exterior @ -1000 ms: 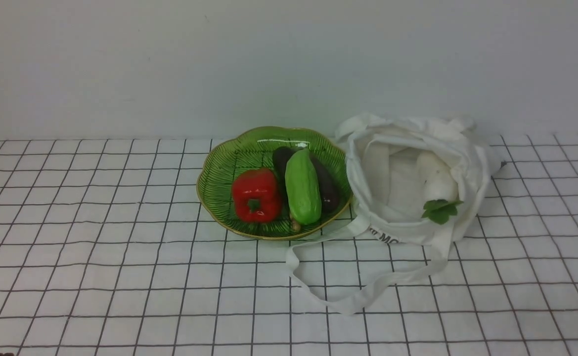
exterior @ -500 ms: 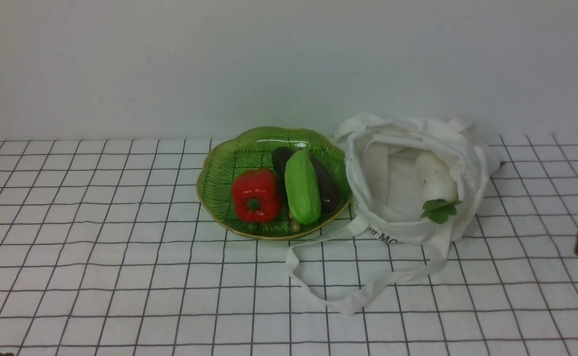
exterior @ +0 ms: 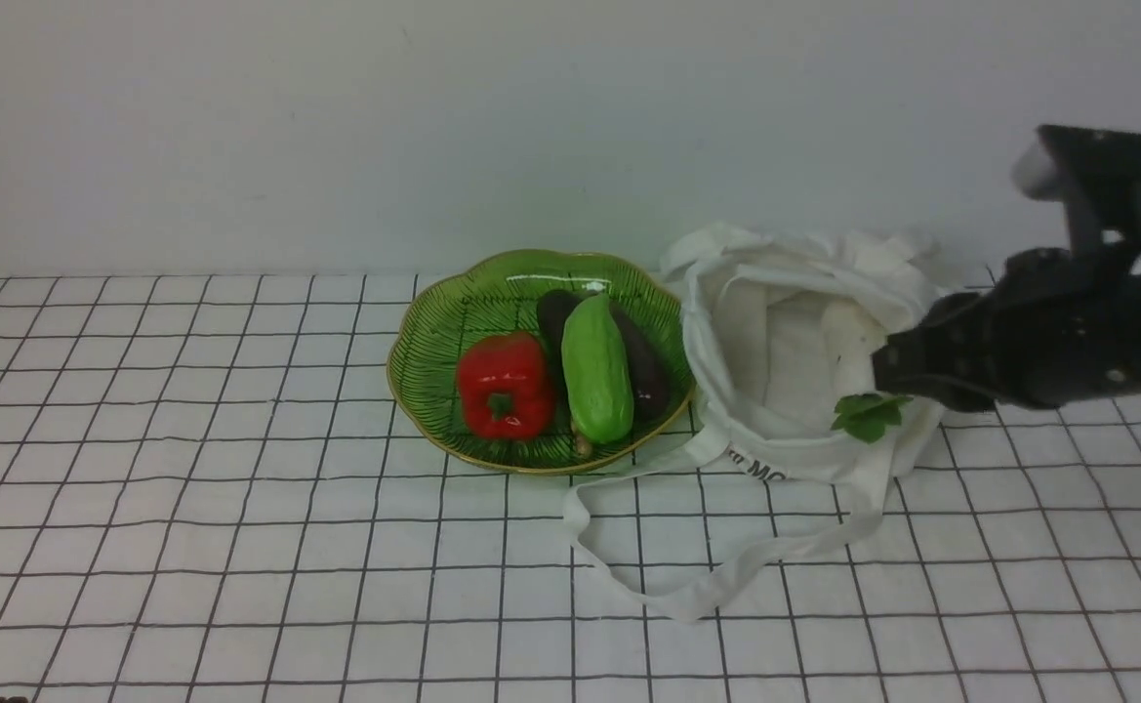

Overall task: Take vegetables from bag on white checkered tablecloth place on plate.
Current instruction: 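Reach into the cloth bag and grasp a vegetable inside it with the right gripper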

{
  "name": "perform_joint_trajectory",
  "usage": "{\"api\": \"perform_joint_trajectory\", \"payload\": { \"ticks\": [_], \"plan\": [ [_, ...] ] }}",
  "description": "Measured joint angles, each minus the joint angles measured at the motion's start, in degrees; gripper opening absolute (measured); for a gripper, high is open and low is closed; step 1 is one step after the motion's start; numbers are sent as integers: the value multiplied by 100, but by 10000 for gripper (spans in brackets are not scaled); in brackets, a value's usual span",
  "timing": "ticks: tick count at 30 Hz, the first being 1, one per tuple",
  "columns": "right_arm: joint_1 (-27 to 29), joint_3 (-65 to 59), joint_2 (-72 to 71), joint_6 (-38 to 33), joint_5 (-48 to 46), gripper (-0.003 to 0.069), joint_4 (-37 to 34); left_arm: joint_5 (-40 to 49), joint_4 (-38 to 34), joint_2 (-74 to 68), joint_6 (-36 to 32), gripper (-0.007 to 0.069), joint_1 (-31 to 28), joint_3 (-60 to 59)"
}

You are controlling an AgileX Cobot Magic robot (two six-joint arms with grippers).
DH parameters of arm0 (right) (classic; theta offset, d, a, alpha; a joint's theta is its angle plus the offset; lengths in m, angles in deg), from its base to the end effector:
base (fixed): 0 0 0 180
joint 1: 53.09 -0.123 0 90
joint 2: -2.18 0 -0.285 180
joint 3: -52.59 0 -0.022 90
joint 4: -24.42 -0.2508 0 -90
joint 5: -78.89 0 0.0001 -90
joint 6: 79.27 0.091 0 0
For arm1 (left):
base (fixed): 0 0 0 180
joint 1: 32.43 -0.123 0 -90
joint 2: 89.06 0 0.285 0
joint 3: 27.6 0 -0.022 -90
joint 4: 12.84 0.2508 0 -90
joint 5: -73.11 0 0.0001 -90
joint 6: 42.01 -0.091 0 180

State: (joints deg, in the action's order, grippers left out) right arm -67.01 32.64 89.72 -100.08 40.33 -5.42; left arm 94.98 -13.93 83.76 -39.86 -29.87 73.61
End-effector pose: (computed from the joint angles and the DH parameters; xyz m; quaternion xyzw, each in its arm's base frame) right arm 0.2714 0.0964 0.2850 -0.1368 0.9256 0.1949 0.2944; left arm 0.0524 -0.0030 0.1702 -0.0022 0.8082 -0.0323 0.5881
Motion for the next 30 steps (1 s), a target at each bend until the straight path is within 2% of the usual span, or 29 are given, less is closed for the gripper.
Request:
{"api": "perform_joint_trajectory", "payload": {
  "ticks": [4, 9, 17, 25, 30],
  "plan": [
    [-265, 345, 524, 25, 476, 283, 223, 0, 0, 0, 0, -8, 0, 0],
    [-277, 670, 1177, 90, 688, 365, 543, 0, 0, 0, 0, -8, 0, 0],
    [-286, 1215, 2261, 316, 913, 417, 1251, 0, 0, 0, 0, -8, 0, 0],
    [-291, 1618, 2869, 1969, 924, 435, 3045, 0, 0, 0, 0, -8, 0, 0],
    [-291, 1642, 3082, 3118, 924, 535, 4049, 0, 0, 0, 0, -8, 0, 0]
  ]
}}
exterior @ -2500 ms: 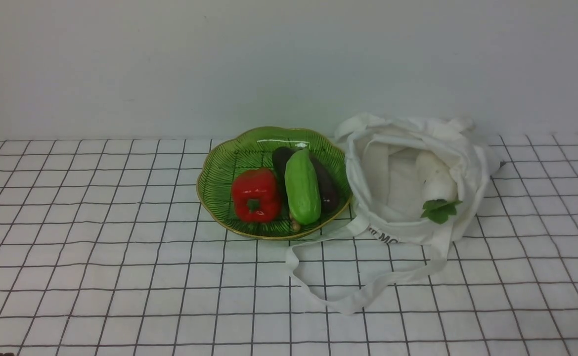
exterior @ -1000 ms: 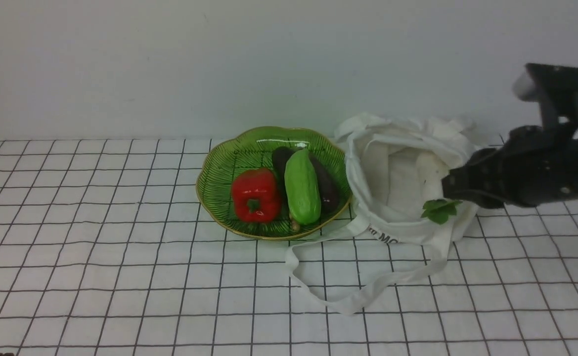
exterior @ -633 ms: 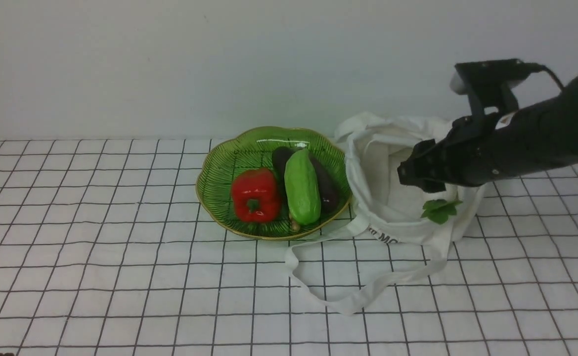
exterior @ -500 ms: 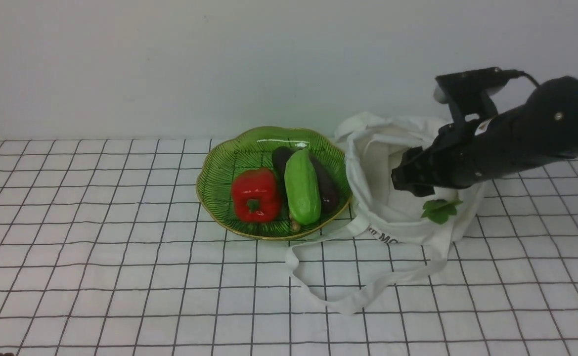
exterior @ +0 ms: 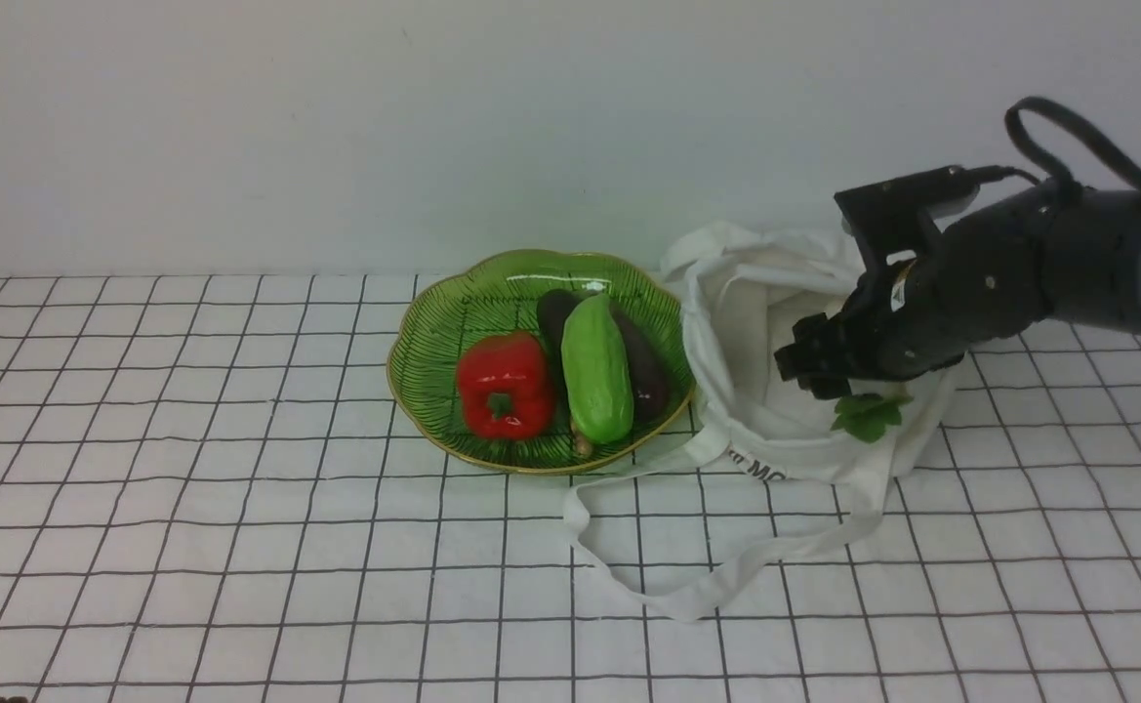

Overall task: Take vegetables from bag on white checkered tablecloth place on plate.
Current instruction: 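Reach into the cloth bag and grasp a vegetable inside it with the right gripper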

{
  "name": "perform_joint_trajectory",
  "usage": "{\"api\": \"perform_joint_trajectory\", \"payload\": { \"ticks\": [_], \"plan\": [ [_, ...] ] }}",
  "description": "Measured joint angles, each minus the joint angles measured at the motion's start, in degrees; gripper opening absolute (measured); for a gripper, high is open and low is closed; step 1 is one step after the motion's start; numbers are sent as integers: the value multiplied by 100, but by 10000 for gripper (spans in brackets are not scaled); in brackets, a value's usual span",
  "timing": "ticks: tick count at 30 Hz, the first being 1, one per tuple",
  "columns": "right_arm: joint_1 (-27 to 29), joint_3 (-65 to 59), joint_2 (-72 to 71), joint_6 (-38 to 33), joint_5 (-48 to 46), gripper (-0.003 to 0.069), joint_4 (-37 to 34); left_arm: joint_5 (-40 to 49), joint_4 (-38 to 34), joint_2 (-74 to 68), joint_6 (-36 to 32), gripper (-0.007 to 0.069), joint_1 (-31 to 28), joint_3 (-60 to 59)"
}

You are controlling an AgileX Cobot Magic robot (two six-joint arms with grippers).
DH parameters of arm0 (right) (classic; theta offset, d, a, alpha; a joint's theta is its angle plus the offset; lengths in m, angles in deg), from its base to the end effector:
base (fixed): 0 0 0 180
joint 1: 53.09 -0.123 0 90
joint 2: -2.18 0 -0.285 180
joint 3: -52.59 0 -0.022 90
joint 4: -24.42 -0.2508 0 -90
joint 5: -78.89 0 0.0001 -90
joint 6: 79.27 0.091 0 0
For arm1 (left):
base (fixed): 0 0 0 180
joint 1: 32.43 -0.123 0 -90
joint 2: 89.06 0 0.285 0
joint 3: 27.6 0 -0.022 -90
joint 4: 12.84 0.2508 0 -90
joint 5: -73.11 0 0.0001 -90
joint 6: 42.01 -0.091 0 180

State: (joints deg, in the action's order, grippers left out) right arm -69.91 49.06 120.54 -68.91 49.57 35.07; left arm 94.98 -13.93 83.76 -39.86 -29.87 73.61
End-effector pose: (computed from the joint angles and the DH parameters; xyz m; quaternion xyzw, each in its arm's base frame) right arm 0.3892 0.1090 0.1808 -0.1213 0.9591 -0.0042 0.2557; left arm 0.0524 -0.0030 0.1702 -0.0022 0.8082 -0.0323 0.5881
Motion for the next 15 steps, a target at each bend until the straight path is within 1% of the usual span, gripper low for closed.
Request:
{"api": "perform_joint_trajectory", "payload": {
  "ticks": [2, 4, 5, 6, 7, 8, 12, 15],
  "plan": [
    [0, 0, 71, 490, 5, 589, 351, 0, 0, 0, 0, -8, 0, 0],
    [0, 5, 138, 955, 10, 623, 628, 0, 0, 0, 0, -8, 0, 0],
    [0, 4, 145, 1006, 10, 630, 661, 0, 0, 0, 0, -8, 0, 0],
    [0, 4, 213, 1401, 10, 649, 885, 0, 0, 0, 0, -8, 0, 0],
    [0, 4, 231, 1498, 17, 652, 950, 0, 0, 0, 0, -8, 0, 0],
    [0, 6, 325, 1913, 16, 656, 1281, 0, 0, 0, 0, -8, 0, 0],
    [0, 11, 529, 2656, 44, 656, 1788, 0, 0, 0, 0, -8, 0, 0],
    [0, 11, 625, 2995, 73, 654, 1940, 0, 0, 0, 0, -8, 0, 0]
  ]
}}
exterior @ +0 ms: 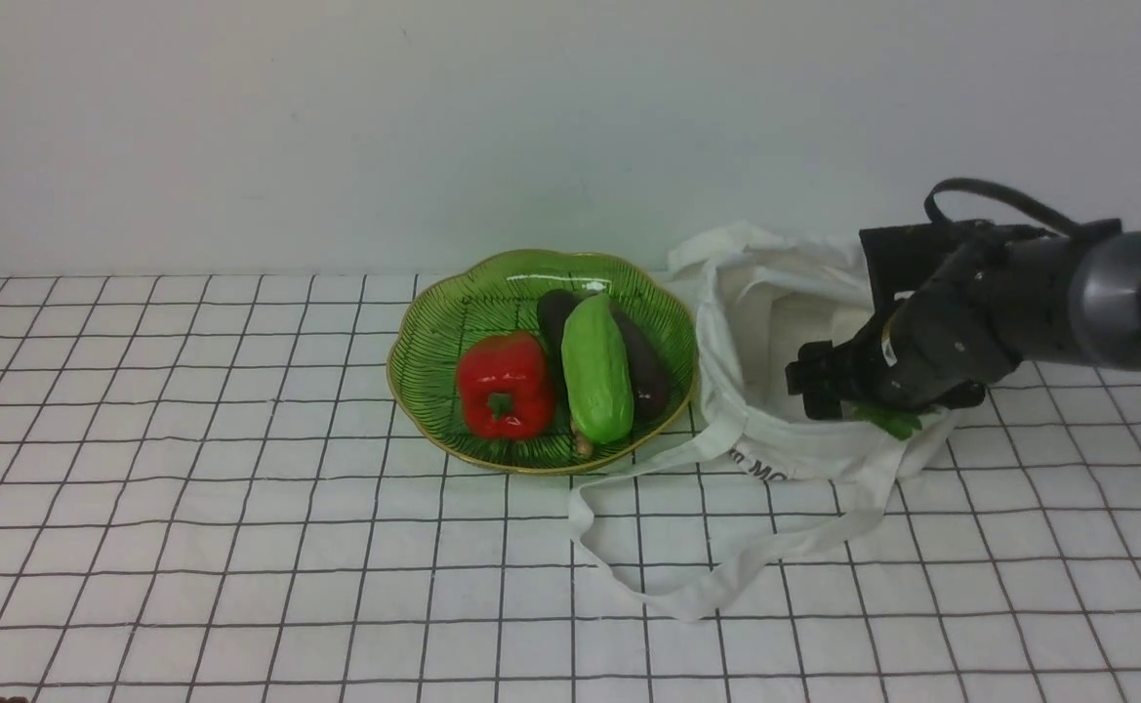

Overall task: Take vegetables from bag on white checkered tablecloth place on plate.
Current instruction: 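Reach into the cloth bag and grasp a vegetable inside it with the right gripper, then take the vegetable out of the bag and place it on the plate with the right gripper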

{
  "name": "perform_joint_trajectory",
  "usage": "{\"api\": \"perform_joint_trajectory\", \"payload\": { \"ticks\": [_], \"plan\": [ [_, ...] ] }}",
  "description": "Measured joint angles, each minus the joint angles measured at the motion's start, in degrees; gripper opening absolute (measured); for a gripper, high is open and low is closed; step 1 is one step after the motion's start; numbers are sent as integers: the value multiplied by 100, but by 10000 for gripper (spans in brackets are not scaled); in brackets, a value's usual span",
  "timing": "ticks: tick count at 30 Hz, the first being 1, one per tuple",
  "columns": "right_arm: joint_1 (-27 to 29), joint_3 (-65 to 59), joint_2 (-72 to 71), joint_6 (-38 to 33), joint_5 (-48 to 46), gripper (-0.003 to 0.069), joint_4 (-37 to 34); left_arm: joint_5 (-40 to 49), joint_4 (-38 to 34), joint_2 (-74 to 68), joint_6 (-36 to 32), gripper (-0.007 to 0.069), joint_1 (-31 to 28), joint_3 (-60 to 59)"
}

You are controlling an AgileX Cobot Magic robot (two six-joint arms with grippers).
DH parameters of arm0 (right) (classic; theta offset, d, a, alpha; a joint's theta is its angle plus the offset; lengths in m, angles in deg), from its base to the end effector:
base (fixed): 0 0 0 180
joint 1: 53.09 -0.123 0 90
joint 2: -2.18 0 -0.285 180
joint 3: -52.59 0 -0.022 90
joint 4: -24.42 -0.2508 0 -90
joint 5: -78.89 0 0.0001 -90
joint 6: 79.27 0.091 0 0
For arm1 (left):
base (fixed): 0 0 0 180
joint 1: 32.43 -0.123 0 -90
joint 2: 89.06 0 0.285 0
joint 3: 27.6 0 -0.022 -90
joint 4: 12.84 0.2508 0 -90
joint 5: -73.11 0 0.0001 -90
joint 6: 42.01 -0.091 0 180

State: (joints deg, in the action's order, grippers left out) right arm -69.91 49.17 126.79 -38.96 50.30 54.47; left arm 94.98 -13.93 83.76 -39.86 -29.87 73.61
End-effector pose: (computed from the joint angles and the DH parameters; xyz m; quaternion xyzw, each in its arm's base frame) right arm 0.4013 0.0985 0.1414 -0.0011 0.9662 -0.0536 0.2520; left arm 0.0524 -0.0030 0.1702 -0.0022 0.8082 -0.0323 0.5881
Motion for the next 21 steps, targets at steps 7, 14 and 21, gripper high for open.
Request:
{"api": "perform_joint_trajectory", "payload": {
  "ticks": [7, 14, 21],
  "plan": [
    [-2, 0, 94, 233, 92, 539, 86, 0, 0, 0, 0, -8, 0, 0],
    [-7, 0, -83, 277, 40, 439, 27, 0, 0, 0, 0, -8, 0, 0],
    [-7, 0, -690, 290, -368, 439, -601, 0, 0, 0, 0, -8, 0, 0]
  ]
}}
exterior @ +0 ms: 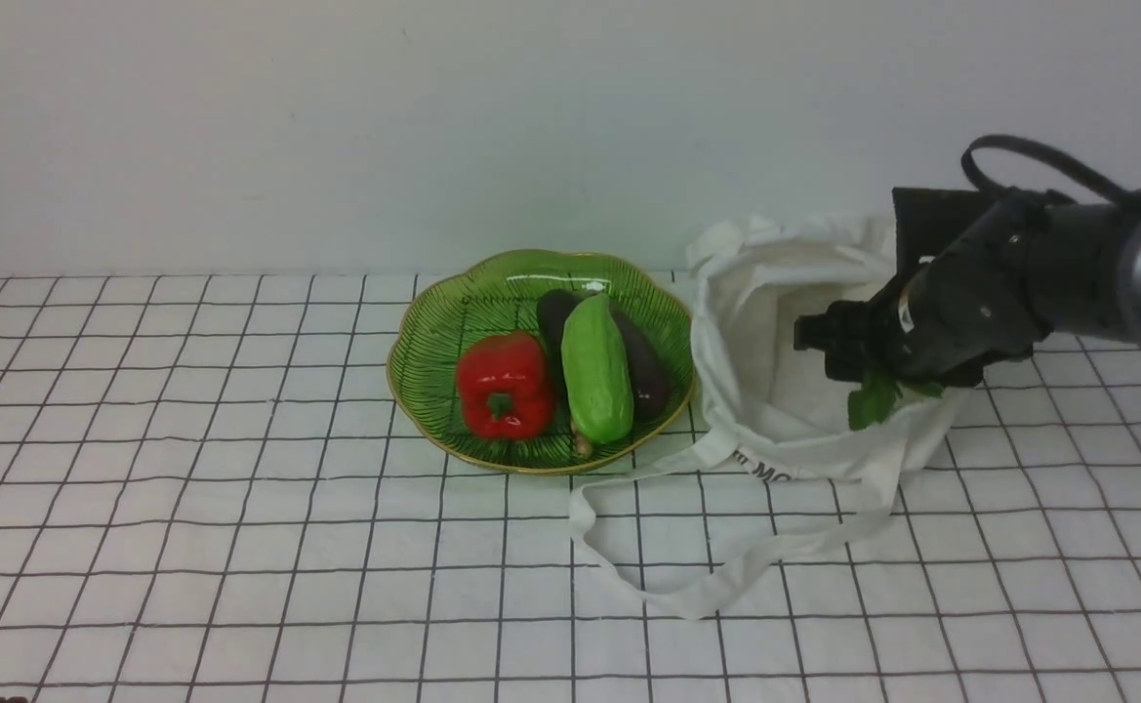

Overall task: Take vegetables from bag on white checkered tablecloth place on plate.
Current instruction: 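Take the vegetable out of the bag and place it on the plate with the right gripper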

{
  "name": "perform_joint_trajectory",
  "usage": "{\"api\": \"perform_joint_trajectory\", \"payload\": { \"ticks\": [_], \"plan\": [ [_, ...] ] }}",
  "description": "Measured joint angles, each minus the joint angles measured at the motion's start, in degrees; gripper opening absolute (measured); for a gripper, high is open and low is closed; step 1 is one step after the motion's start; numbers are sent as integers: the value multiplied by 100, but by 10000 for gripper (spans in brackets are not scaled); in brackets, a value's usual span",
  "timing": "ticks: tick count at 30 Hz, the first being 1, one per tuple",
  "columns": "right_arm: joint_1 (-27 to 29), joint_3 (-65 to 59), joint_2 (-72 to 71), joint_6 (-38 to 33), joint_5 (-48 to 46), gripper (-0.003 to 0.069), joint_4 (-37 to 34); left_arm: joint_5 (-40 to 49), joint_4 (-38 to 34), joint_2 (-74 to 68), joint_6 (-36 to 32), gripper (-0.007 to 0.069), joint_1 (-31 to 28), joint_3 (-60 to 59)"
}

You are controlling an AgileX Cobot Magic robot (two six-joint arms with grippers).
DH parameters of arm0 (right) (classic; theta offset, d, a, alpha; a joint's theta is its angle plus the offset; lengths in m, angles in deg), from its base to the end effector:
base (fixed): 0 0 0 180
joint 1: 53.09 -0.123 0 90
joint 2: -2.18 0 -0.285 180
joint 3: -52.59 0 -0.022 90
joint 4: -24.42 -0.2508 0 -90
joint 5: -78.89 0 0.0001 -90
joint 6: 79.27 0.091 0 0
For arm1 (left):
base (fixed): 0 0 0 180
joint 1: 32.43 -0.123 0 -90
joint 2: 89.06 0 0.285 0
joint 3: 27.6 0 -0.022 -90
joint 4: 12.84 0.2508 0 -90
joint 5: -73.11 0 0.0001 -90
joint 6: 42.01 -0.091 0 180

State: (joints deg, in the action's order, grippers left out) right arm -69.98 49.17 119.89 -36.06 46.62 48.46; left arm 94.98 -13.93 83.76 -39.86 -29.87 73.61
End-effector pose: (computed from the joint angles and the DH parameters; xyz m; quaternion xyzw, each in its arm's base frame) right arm 0.3899 0.0977 0.1867 0.0748 0.9600 -0.0161 0.2692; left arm 0.0524 -0.0030 0.1702 -0.0022 0.8082 -0.0323 0.5881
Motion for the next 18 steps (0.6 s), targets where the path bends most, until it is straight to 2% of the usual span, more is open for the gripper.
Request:
{"api": "perform_joint_trajectory", "payload": {
  "ticks": [8, 18],
  "plan": [
    [0, 0, -398, -430, -705, 439, -1145, 0, 0, 0, 0, -8, 0, 0],
    [0, -5, -161, -1684, -939, 439, -2598, 0, 0, 0, 0, -8, 0, 0]
  ]
}}
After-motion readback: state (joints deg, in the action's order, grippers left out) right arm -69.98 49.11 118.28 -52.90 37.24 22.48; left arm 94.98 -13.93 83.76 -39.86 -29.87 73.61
